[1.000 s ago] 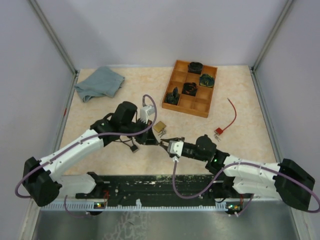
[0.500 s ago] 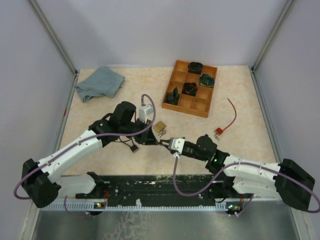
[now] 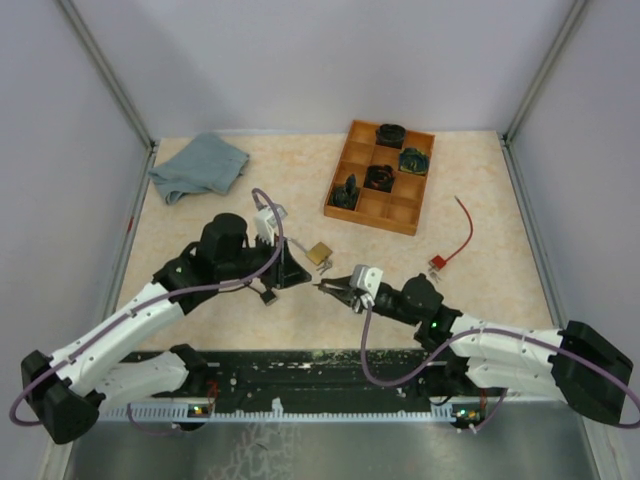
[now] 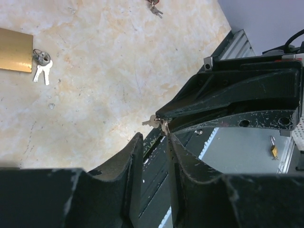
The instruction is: Unlock with the key
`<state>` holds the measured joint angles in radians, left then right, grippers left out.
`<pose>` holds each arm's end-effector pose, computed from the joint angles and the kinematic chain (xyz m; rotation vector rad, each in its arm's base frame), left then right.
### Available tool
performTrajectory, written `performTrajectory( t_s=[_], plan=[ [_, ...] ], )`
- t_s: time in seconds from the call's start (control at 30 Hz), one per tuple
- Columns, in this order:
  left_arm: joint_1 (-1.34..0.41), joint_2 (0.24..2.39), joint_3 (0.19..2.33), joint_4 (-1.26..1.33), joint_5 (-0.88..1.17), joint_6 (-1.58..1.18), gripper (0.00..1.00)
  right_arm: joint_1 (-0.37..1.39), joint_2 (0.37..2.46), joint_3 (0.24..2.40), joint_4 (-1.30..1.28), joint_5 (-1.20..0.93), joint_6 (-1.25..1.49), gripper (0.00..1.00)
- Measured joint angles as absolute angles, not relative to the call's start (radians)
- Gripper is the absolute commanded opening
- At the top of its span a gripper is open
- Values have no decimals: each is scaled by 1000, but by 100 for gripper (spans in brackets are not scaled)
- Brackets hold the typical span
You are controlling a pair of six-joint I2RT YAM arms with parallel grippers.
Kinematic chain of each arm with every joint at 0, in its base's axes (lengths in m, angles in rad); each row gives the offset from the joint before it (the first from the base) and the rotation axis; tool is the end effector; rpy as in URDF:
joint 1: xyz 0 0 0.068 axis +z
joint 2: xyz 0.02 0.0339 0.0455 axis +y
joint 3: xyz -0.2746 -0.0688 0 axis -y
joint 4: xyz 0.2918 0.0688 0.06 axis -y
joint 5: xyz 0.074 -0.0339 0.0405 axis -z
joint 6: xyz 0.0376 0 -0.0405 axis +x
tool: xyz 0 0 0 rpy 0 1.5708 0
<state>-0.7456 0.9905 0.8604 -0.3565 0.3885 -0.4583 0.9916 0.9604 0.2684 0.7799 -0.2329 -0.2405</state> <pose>0.1834 -0.1887 0.3139 0.5743 2.1451 -1.1097 0.1218 0.2020 0.2082 -1.0383 1.1301 0.7754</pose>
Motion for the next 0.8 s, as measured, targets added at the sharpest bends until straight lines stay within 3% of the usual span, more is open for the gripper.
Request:
performTrajectory(
  t_s=[0.8],
  plan=[
    [-744, 1031, 784, -228, 456, -529, 34, 992, 978, 248, 845, -196, -118, 0]
  ],
)
